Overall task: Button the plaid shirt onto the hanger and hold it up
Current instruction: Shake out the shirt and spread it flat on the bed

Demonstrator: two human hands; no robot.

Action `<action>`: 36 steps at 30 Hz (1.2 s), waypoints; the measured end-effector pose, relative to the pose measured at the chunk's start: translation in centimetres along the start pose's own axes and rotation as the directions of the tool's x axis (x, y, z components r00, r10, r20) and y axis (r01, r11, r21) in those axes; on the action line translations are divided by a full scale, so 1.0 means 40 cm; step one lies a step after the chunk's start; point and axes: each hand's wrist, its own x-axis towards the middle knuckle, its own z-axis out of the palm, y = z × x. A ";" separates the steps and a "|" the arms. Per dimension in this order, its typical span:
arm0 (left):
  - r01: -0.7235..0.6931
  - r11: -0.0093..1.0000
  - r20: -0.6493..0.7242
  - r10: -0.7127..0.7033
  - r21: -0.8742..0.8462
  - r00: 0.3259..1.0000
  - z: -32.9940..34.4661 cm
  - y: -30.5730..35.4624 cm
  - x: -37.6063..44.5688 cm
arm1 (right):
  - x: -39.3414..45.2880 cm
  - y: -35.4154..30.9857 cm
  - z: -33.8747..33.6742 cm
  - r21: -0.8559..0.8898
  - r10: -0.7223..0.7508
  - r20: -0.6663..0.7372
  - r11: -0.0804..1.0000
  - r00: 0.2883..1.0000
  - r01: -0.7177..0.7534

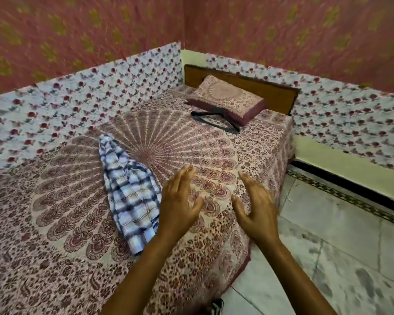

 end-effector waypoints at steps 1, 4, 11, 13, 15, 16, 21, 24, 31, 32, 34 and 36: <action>0.028 1.000 -0.004 -0.028 0.001 1.000 0.006 -0.029 0.056 | 0.063 0.007 0.035 0.005 0.000 0.017 1.000 1.000 0.000; 0.080 0.997 -0.029 -0.079 0.009 0.996 0.011 -0.099 0.190 | 0.217 0.015 0.128 0.036 -0.029 0.069 0.999 0.997 0.027; 0.228 0.973 -0.132 -0.221 0.041 0.966 0.003 -0.255 0.433 | 0.505 0.025 0.348 0.111 -0.148 0.213 0.986 0.966 0.127; 0.252 0.967 -0.160 -0.241 0.049 0.957 -0.003 -0.290 0.472 | 0.555 0.023 0.395 0.135 -0.162 0.253 0.982 0.954 0.131; 0.304 0.950 -0.170 -0.289 0.069 0.942 -0.007 -0.341 0.509 | 0.610 0.023 0.456 0.153 -0.181 0.308 0.978 0.934 0.139; 0.339 0.938 -0.187 -0.320 0.079 0.929 -0.010 -0.370 0.533 | 0.647 0.021 0.492 0.167 -0.187 0.353 0.977 0.917 0.135; 0.525 0.847 -0.310 -0.479 0.079 0.821 -0.024 -0.470 0.654 | 0.825 0.021 0.658 0.250 -0.298 0.536 0.950 0.790 0.188; 0.600 0.794 -0.368 -0.530 0.101 0.764 -0.029 -0.543 0.728 | 0.943 0.018 0.753 0.309 -0.379 0.587 0.922 0.716 0.235; 0.729 0.679 -0.390 -0.649 0.093 0.654 -0.044 -0.798 0.827 | 1.110 -0.043 1.041 0.348 -0.445 0.671 0.895 0.593 0.278; 0.738 0.669 -0.380 -0.661 0.092 0.647 -0.048 -0.838 0.834 | 1.119 -0.053 1.090 0.359 -0.453 0.682 0.891 0.573 0.277; 0.750 0.656 -0.367 -0.678 0.088 0.637 -0.055 -0.920 0.847 | 1.130 -0.076 1.184 0.372 -0.470 0.688 0.883 0.553 0.287; 0.768 0.638 -0.347 -0.708 0.059 0.615 -0.060 -1.009 0.865 | 1.134 -0.094 1.292 0.377 -0.489 0.704 0.872 0.515 0.312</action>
